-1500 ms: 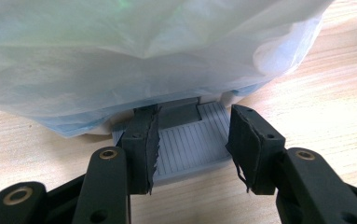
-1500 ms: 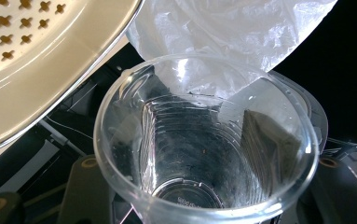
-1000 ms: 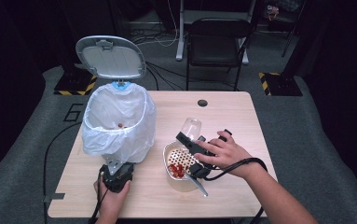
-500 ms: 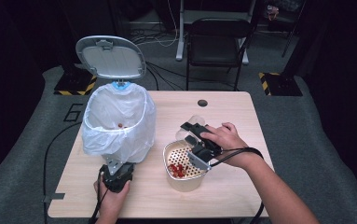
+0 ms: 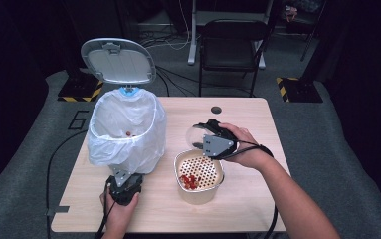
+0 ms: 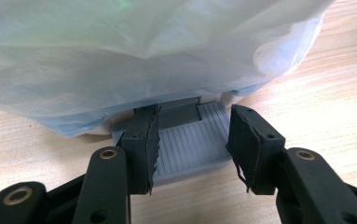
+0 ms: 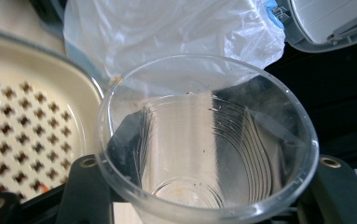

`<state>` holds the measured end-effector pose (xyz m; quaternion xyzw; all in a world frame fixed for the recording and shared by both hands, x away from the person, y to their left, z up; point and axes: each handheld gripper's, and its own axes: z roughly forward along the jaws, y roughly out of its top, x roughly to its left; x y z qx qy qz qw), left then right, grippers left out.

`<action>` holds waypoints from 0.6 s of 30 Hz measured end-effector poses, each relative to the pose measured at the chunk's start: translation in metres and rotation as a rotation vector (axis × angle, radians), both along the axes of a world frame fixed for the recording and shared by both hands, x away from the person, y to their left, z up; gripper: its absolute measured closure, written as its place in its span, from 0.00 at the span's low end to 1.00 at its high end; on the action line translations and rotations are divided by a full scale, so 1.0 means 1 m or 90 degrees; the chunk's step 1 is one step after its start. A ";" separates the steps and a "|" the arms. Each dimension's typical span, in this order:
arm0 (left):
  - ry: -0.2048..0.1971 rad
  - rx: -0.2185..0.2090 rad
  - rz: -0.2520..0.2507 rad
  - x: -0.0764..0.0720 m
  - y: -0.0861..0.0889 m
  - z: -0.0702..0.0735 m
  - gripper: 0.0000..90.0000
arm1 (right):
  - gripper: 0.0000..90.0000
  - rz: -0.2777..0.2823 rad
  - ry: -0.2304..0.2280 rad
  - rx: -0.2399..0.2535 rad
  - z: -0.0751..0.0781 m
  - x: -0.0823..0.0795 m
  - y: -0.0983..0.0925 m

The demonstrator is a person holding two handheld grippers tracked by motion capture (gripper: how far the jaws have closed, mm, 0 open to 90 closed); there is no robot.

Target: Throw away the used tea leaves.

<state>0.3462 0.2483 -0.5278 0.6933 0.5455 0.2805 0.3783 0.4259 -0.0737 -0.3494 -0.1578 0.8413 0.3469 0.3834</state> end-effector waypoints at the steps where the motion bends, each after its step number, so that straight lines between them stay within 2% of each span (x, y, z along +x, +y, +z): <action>1: 0.000 0.000 0.000 0.000 0.000 0.000 0.59 | 0.46 -0.001 0.016 0.016 0.001 0.002 0.000; 3: 0.000 0.001 0.000 0.000 0.000 0.000 0.59 | 0.46 -0.001 0.058 0.045 0.006 0.006 -0.001; 5: 0.000 0.000 0.000 0.000 0.000 0.000 0.59 | 0.46 0.001 0.082 0.070 0.010 0.010 -0.003; 8: -0.003 -0.004 0.005 0.000 -0.001 0.000 0.59 | 0.47 0.001 0.155 0.115 0.019 0.014 -0.003; 9: -0.002 -0.003 0.005 0.000 0.000 0.000 0.59 | 0.47 -0.003 0.188 0.127 0.022 0.015 -0.003; 10: -0.002 -0.003 0.005 0.000 0.000 0.000 0.59 | 0.47 0.005 0.213 0.147 0.026 0.017 -0.003; 13: -0.002 -0.003 0.005 0.000 0.000 0.000 0.59 | 0.48 0.004 0.263 0.181 0.037 0.019 -0.001; 14: 0.000 0.000 0.002 0.000 0.000 0.000 0.59 | 0.48 0.007 0.299 0.197 0.042 0.021 0.000; 15: 0.001 0.001 -0.001 0.000 0.000 0.000 0.59 | 0.48 0.009 0.319 0.213 0.048 0.021 0.001; 17: 0.000 0.000 0.000 0.000 0.000 0.000 0.59 | 0.49 0.006 0.342 0.227 0.054 0.022 0.003; 18: 0.000 0.000 0.000 0.000 0.000 0.000 0.59 | 0.49 0.006 0.365 0.238 0.057 0.023 0.004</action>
